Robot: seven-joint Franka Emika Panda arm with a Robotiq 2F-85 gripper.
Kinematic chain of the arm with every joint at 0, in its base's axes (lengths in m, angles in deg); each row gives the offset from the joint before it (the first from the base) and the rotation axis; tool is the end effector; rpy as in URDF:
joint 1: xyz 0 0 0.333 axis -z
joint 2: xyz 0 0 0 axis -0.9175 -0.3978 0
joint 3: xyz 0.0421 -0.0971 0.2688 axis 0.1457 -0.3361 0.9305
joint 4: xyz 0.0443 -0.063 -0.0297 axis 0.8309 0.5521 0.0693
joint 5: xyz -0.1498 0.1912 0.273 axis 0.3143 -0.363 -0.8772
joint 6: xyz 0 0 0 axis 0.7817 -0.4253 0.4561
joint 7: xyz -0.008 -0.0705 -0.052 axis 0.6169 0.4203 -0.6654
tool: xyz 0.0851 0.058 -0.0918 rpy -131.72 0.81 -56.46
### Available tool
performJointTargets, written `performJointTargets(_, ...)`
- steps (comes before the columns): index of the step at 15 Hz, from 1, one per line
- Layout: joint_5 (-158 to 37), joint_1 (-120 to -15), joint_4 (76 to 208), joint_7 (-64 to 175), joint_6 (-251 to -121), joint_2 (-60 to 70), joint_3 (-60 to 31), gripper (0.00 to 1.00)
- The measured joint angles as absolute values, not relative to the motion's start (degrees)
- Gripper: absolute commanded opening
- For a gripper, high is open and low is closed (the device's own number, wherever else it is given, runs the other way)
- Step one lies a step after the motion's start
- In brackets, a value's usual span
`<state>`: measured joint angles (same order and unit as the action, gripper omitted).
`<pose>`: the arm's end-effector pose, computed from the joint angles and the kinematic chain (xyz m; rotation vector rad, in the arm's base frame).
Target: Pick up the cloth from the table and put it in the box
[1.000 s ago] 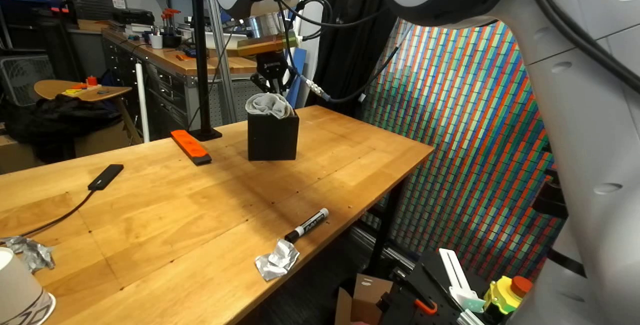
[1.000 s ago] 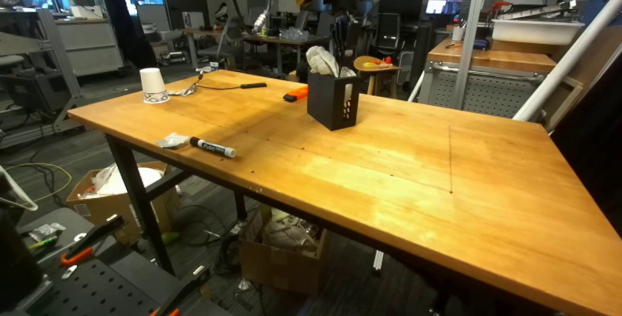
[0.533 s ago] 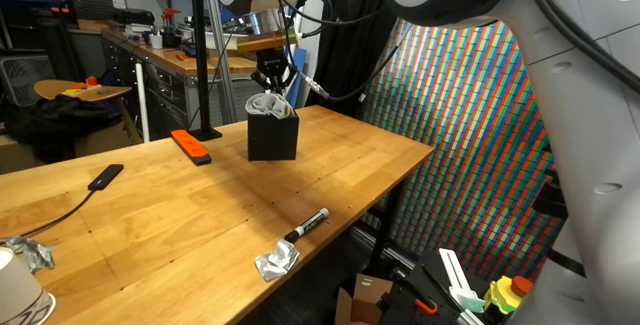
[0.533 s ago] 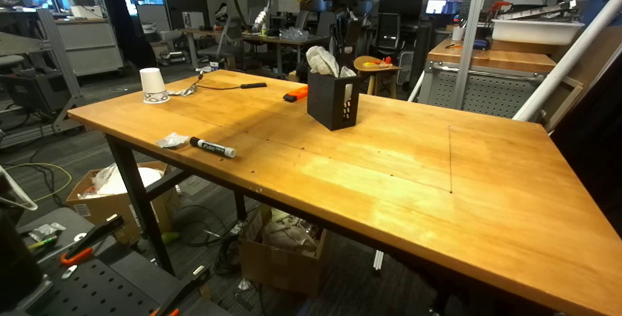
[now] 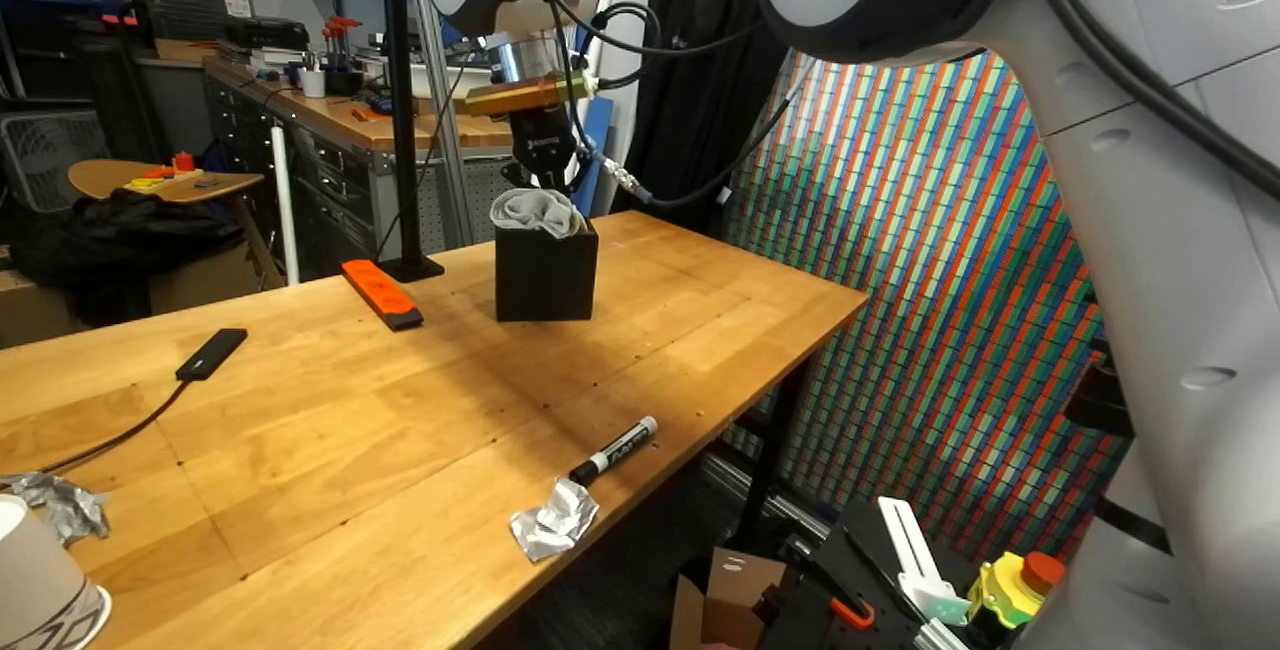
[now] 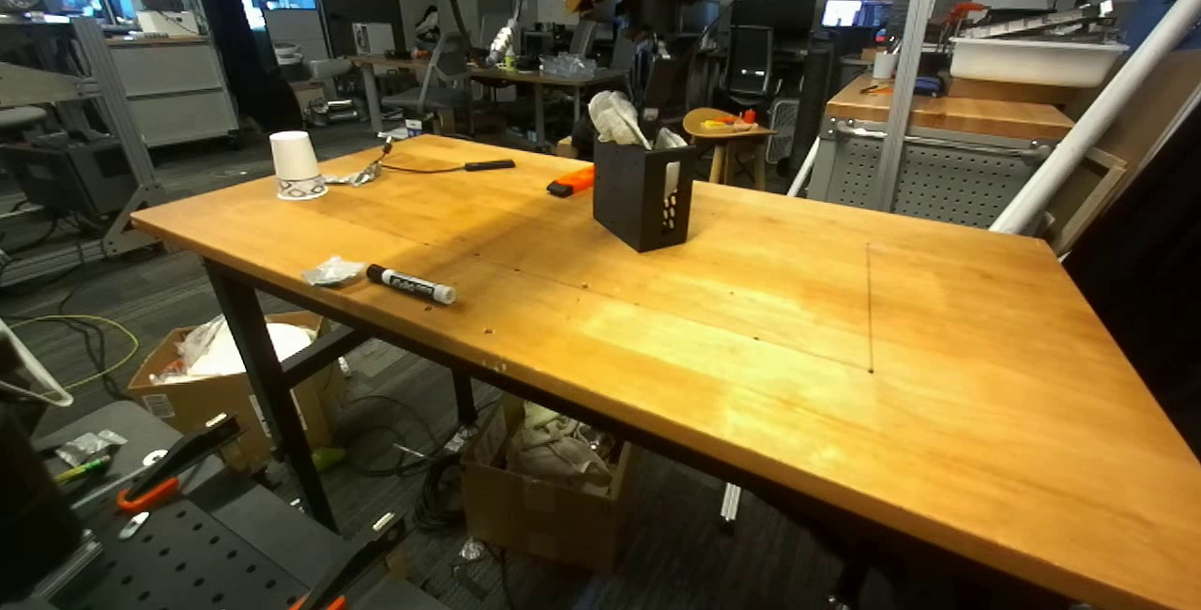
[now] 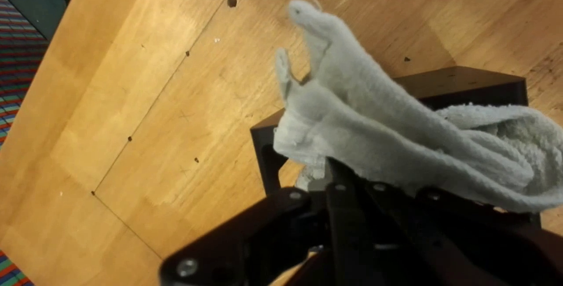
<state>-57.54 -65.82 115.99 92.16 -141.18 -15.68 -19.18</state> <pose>0.6515 -0.0962 0.3603 2.6308 -1.1757 -0.2465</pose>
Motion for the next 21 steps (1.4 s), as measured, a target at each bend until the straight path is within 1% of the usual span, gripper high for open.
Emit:
performJointTargets(3,-59.69,-65.13,116.00,92.15,-141.81,-17.57,-19.17,0.04)
performJointTargets(6,-61.98,-64.01,115.97,92.15,-143.11,-20.42,-19.15,0.06)
performJointTargets(10,-64.49,-62.89,115.48,92.02,-143.70,-24.49,-18.88,0.04)
performJointTargets(18,-64.68,-62.90,113.14,90.89,-142.92,-25.19,-18.80,0.04)
performJointTargets(19,-64.54,-62.93,112.52,90.89,-142.93,-25.13,-18.84,0.12)
performJointTargets(20,-64.38,-62.94,111.83,90.89,-142.93,-24.98,-18.89,0.31)
performJointTargets(21,-64.19,-62.95,111.01,90.89,-142.93,-24.76,-18.96,0.36)
